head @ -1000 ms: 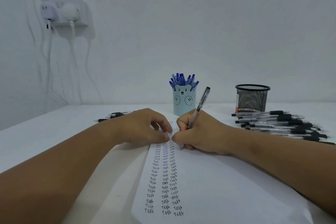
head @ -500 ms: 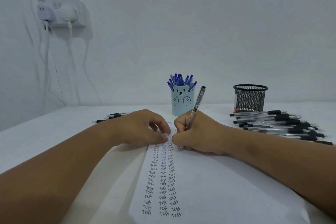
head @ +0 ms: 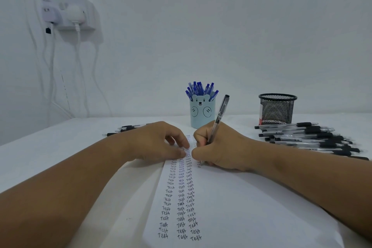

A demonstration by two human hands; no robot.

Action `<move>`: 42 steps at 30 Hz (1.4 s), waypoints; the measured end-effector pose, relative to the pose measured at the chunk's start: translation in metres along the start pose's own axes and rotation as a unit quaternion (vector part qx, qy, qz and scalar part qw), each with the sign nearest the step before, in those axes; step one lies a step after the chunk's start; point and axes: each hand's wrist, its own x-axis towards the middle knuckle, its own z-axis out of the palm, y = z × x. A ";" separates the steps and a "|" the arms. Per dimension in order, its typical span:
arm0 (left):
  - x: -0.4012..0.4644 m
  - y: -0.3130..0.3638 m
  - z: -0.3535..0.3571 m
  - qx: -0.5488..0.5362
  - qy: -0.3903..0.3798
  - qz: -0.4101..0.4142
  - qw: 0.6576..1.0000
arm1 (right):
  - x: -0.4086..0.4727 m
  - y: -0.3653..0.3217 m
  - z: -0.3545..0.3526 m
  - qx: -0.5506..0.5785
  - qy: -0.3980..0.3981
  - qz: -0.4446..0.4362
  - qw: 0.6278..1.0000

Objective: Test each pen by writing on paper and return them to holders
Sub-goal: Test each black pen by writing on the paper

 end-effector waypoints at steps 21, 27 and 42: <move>0.000 0.000 0.000 -0.001 -0.002 0.004 1.000 | 0.002 0.002 -0.001 0.006 -0.007 -0.006 1.000; -0.001 0.001 0.000 0.003 0.001 -0.006 1.000 | 0.002 0.003 0.000 -0.007 -0.010 -0.009 1.000; -0.001 0.001 0.000 0.002 0.001 -0.006 1.000 | 0.002 0.000 -0.003 0.159 0.087 0.015 0.983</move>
